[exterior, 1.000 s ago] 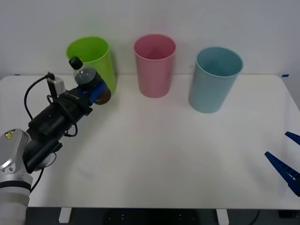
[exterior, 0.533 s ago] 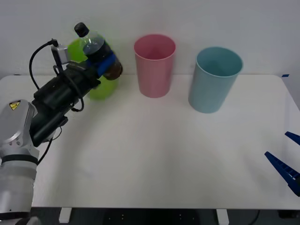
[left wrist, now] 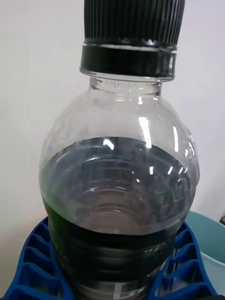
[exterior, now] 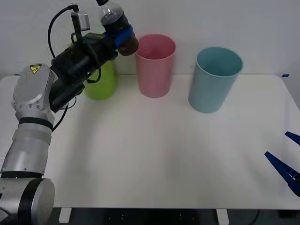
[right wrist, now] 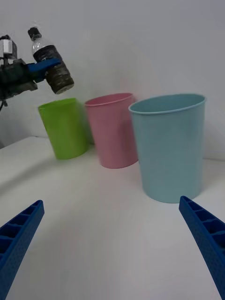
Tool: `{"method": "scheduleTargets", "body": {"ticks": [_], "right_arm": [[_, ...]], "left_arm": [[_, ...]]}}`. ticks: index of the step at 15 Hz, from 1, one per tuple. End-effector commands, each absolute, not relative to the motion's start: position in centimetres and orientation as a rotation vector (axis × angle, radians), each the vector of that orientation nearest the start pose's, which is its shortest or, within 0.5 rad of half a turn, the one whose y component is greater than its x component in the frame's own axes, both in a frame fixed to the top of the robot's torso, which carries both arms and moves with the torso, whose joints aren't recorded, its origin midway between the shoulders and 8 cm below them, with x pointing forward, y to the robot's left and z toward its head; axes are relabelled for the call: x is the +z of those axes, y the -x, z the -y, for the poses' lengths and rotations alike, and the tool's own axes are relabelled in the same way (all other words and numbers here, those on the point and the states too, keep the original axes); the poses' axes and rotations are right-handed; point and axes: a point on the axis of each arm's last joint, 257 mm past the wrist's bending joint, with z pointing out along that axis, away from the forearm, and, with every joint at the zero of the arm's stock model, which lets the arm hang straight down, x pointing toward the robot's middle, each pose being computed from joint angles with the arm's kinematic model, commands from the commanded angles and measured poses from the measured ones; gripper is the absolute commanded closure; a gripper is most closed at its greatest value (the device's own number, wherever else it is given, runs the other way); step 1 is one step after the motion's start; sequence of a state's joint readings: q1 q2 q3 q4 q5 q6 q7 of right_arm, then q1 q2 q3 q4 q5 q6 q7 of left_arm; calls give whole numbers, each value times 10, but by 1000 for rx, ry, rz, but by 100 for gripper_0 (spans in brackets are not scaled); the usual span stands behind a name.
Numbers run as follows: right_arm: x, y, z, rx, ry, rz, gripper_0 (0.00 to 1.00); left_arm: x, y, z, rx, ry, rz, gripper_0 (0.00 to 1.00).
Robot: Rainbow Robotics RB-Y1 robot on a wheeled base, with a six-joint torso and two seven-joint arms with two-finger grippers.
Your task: Grasp the object on the table and drop it into the matching bin: aluminum can to the light blue bin, PET bottle to the pink bin.
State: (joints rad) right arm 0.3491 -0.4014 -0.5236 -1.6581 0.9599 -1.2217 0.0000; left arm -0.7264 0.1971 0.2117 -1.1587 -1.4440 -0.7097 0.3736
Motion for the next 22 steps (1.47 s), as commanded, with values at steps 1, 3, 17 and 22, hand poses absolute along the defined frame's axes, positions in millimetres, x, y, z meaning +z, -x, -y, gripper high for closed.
{"method": "scheduleTargets", "body": {"ticks": [1,3,17,22], "right_arm": [[-169,-342,330,567,465,-1441,0],[-169,-342,330,567,465,-1441,0],[-169,-342,330,567,465,-1441,0],[-169,-342,330,567,465,-1441,0]], "left_arm": [[13,-667,-82,-736,-360,-1343,100],[16,-680,-64,-717,-362,-1361,100],[20,-725,12,-498,-293,-1430,100],[21,-724,13,-520,-280,-1427,6]]}}
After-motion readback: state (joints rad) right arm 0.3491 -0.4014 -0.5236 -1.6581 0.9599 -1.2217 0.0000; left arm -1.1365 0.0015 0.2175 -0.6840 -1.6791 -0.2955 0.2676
